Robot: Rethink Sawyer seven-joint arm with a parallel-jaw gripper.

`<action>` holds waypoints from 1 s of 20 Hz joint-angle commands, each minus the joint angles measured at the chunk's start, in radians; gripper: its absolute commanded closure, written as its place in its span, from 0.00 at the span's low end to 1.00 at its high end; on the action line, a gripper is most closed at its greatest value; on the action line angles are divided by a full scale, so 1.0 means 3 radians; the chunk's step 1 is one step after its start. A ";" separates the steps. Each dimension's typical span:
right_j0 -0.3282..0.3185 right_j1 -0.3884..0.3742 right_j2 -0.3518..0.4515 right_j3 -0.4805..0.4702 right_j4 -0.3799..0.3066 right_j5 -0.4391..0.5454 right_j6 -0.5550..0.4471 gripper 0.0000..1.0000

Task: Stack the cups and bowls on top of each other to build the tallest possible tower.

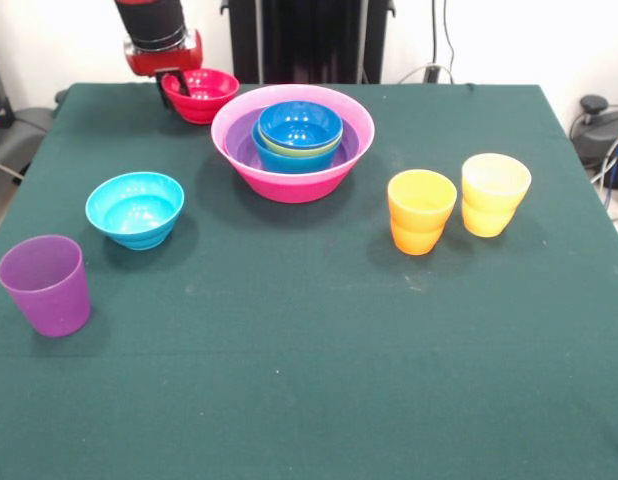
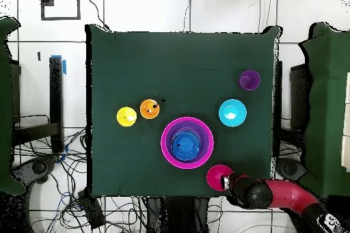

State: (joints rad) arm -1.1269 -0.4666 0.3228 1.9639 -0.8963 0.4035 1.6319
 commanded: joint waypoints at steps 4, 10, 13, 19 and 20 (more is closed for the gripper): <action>0.0168 -0.0369 0.0160 0.0055 -0.0019 -0.0119 0.0016 1.00; 0.0131 -0.1025 0.0393 0.0496 0.0435 0.0237 -0.0140 1.00; 0.0106 -0.1188 0.0461 0.0624 0.0613 0.0329 -0.0192 1.00; 0.0127 -0.1313 0.0479 0.0784 0.0792 0.0323 -0.0166 1.00; 0.0124 -0.1324 0.0488 0.0793 0.0811 0.0332 -0.0177 1.00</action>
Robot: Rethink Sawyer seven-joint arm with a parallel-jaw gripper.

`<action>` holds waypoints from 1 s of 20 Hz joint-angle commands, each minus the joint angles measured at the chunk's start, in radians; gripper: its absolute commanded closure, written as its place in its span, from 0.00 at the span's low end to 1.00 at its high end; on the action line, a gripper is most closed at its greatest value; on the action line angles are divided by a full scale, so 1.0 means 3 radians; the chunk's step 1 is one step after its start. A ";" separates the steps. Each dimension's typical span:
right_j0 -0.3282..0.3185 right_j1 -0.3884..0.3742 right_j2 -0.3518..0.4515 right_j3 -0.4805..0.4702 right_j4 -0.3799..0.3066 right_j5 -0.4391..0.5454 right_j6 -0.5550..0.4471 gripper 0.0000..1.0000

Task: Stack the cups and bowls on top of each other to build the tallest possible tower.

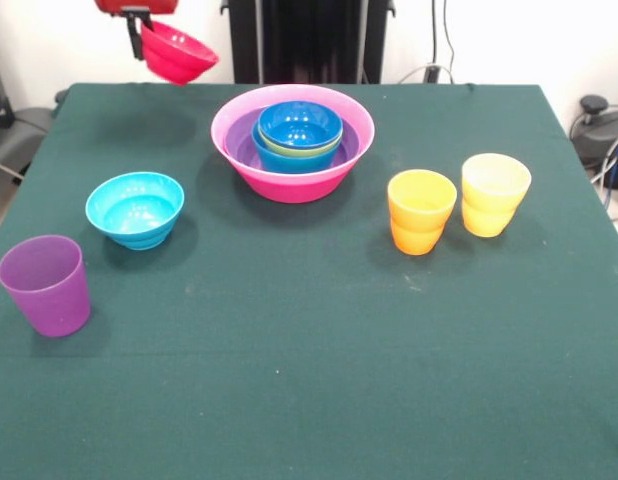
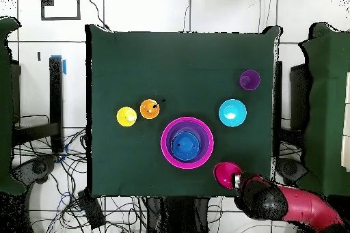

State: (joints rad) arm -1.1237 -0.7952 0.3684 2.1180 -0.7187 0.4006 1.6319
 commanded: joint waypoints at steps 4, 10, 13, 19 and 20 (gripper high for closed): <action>0.0091 -0.0262 0.0371 0.0333 0.0300 0.0380 -0.0202 1.00; 0.0151 -0.0356 0.0403 0.0452 0.0427 0.0372 -0.0119 1.00; 0.0212 -0.0390 0.0397 0.0495 0.0465 0.0342 -0.0061 1.00; 0.0267 -0.0332 0.0396 0.0500 0.0500 0.0301 -0.0003 1.00; 0.0278 -0.0289 0.0388 0.0485 0.0494 0.0287 0.0010 1.00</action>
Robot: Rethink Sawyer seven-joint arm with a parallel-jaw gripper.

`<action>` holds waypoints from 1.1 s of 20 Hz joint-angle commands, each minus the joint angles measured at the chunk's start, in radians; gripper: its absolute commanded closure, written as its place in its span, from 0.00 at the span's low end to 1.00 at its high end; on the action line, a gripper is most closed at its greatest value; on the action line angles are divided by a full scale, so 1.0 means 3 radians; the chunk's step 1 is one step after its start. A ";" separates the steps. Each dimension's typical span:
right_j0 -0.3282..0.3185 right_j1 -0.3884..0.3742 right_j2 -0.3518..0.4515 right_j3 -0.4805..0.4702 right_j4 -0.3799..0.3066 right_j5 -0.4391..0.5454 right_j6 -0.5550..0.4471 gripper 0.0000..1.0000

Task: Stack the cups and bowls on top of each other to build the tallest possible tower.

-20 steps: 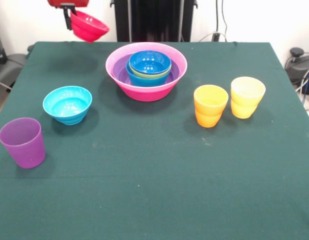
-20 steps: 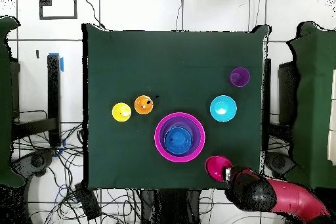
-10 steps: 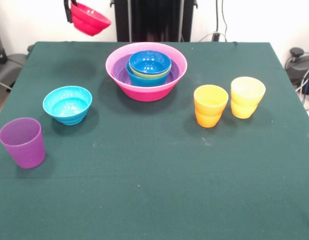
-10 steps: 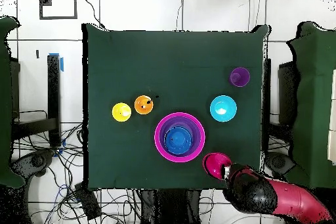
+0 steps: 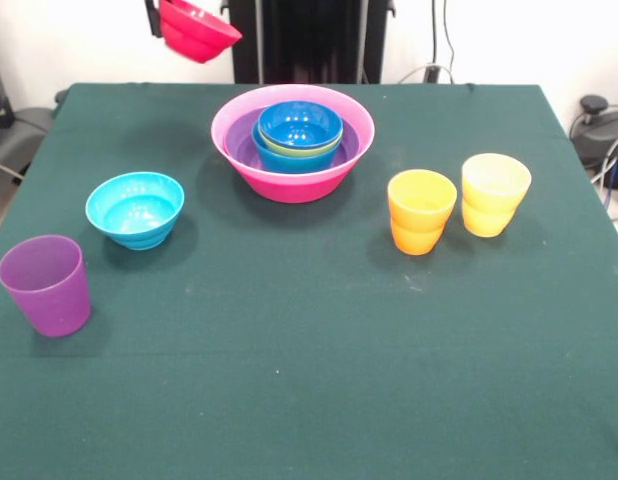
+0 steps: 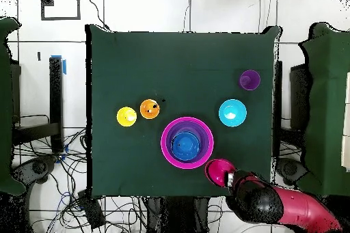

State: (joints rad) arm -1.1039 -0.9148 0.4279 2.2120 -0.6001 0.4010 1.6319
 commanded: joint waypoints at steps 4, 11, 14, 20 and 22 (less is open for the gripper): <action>0.0254 0.0267 0.0151 0.0117 0.0047 0.0196 0.0059 1.00; 0.0387 0.0411 0.0077 0.0033 0.0002 0.0104 0.0162 1.00; 0.0420 0.0420 0.0053 0.0054 0.0000 0.0053 0.0198 1.00; 0.0500 0.0473 0.0006 0.0067 -0.0004 -0.0047 0.0278 1.00; 0.0526 0.0479 -0.0001 0.0075 0.0002 -0.0070 0.0301 1.00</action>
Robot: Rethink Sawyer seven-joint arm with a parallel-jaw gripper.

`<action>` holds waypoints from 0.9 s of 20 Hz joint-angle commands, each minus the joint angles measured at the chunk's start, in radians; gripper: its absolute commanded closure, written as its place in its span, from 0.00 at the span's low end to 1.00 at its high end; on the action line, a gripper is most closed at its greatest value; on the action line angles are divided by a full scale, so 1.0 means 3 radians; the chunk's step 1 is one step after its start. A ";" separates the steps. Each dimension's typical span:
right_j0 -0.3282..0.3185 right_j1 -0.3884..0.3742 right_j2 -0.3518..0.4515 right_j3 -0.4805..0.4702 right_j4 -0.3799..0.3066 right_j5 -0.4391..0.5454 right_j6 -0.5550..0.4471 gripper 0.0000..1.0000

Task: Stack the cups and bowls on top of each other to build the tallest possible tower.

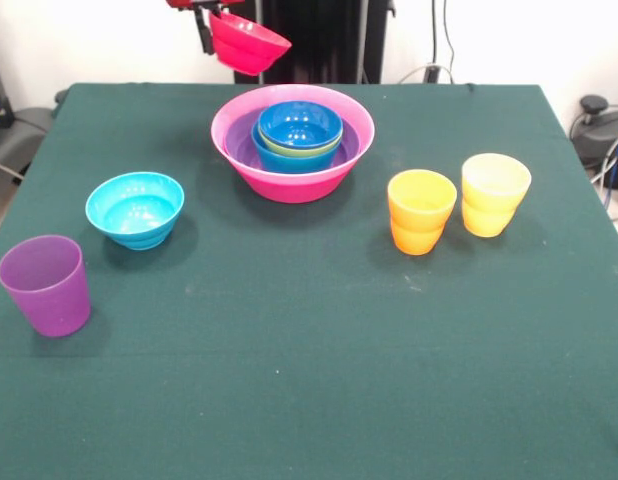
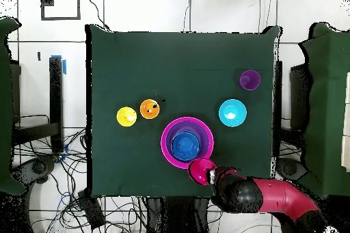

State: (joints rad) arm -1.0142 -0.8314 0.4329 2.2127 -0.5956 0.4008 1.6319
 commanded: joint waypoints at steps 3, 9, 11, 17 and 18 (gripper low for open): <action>0.0254 0.0219 -0.0025 0.0083 0.0002 -0.0102 0.0329 1.00; 0.0247 0.0195 -0.0016 0.0114 0.0016 -0.0117 0.0316 1.00; 0.0207 0.0066 0.0043 0.0160 0.0080 -0.0026 0.0261 1.00; 0.0016 -0.0667 0.0385 0.0368 0.0604 0.0537 -0.0107 1.00; 0.0012 -0.0738 0.0407 0.0380 0.0670 0.0603 -0.0142 1.00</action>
State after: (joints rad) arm -1.0111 -0.9197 0.4607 2.2563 -0.5069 0.4204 1.6319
